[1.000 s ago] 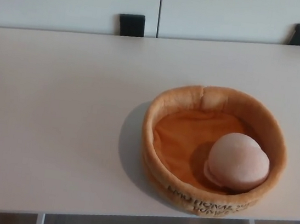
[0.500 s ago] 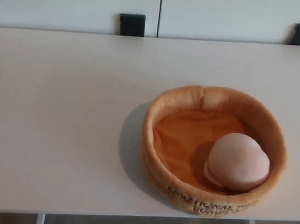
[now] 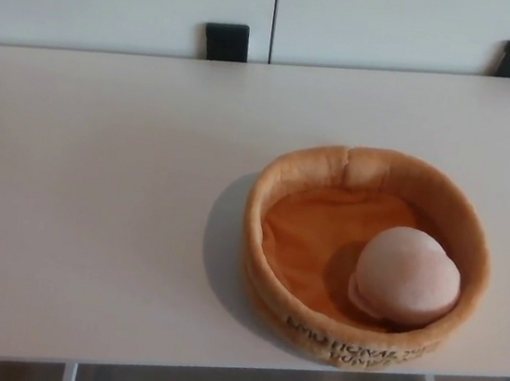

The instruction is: The robot walks towards a table in front, picks a dumpling toy with left hand and puts it in an orange round plate

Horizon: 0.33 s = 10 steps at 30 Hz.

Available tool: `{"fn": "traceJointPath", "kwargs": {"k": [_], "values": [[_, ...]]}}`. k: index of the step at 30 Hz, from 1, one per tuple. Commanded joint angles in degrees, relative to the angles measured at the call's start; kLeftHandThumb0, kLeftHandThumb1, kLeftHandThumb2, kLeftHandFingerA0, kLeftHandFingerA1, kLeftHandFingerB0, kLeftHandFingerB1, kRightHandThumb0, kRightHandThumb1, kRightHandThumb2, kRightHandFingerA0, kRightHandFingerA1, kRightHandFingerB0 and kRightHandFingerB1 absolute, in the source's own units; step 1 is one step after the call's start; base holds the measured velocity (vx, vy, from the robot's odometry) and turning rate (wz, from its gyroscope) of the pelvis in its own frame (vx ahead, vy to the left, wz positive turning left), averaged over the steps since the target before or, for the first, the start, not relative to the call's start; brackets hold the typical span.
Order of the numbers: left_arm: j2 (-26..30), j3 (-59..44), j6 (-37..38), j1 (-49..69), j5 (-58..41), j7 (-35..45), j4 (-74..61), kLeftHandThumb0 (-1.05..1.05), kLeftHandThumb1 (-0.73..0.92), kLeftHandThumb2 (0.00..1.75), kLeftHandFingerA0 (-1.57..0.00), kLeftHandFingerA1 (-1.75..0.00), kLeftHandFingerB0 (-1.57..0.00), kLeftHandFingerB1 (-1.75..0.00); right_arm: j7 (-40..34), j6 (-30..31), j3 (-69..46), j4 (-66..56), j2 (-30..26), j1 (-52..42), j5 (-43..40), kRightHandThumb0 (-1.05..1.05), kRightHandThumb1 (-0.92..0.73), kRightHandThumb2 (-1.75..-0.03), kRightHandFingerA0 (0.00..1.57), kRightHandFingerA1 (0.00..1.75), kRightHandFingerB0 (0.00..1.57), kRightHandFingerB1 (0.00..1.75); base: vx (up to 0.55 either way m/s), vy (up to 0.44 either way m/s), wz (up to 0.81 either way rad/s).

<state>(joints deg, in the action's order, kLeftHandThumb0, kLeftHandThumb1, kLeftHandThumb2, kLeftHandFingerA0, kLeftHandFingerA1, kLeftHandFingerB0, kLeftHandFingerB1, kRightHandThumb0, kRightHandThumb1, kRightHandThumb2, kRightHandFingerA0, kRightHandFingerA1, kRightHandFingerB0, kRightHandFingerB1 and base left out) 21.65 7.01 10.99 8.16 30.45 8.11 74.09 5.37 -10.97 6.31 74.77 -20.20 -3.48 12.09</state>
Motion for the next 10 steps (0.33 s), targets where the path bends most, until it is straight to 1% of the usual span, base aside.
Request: {"fn": "traceJointPath", "kwargs": {"k": [1, 2, 3, 5, 6, 10], "values": [[0.8, 0.6, 1.4, -0.6, -2.2, -3.0, 1.1, -0.48, 0.61, 0.93, -0.49, -0.61, -0.38, -0.53, 0.3, -0.2, 0.0, 0.3, -1.0, 0.5, 0.7, -0.36, -0.52, -0.72, 0.58, 0.55, 0.37, 0.45, 0.00, 0.000, 0.00], [0.7, 0.4, 1.5, -0.8, -2.8, -2.7, 1.2, -0.48, 0.61, 0.93, -0.49, -0.61, -0.38, -0.53, 0.4, -0.1, 0.1, 0.2, -1.1, 0.7, 0.8, -0.36, -0.52, -0.72, 0.58, 0.55, 0.37, 0.45, 0.00, 0.000, 0.00], [0.7, 0.8, 1.3, -0.9, -2.4, -2.9, 1.4, -0.43, 0.77, 0.63, -0.54, -0.48, -0.42, -0.39, 0.4, 0.1, 0.2, 0.3, -1.1, 0.7, 1.0, -0.37, -0.51, -0.72, 0.57, 0.55, 0.38, 0.45, 0.00, 0.000, 0.00], [0.7, 1.2, 1.2, -1.0, -2.5, -3.1, 1.5, -0.43, 0.77, 0.63, -0.54, -0.48, -0.42, -0.39, 0.4, 0.2, 0.3, 0.3, -1.1, 0.8, 1.0, -0.37, -0.51, -0.72, 0.57, 0.55, 0.38, 0.45, 0.00, 0.000, 0.00], [0.7, 1.2, 1.0, -1.4, -2.8, -2.9, 1.6, -0.46, 0.62, 0.92, -0.49, -0.61, -0.37, -0.53, 0.3, 0.2, 0.4, 0.6, -1.0, 1.2, 1.3, -0.37, -0.53, -0.72, 0.56, 0.54, 0.38, 0.45, 0.00, 0.000, 0.00], [0.7, 1.5, 0.6, -1.9, -3.2, -2.6, 1.8, -0.46, 0.62, 0.92, -0.49, -0.61, -0.37, -0.53, 0.6, 0.0, 0.2, 0.7, -1.1, 1.5, 1.2, -0.37, -0.53, -0.73, 0.56, 0.54, 0.38, 0.45, 0.00, 0.000, 0.00]]}}
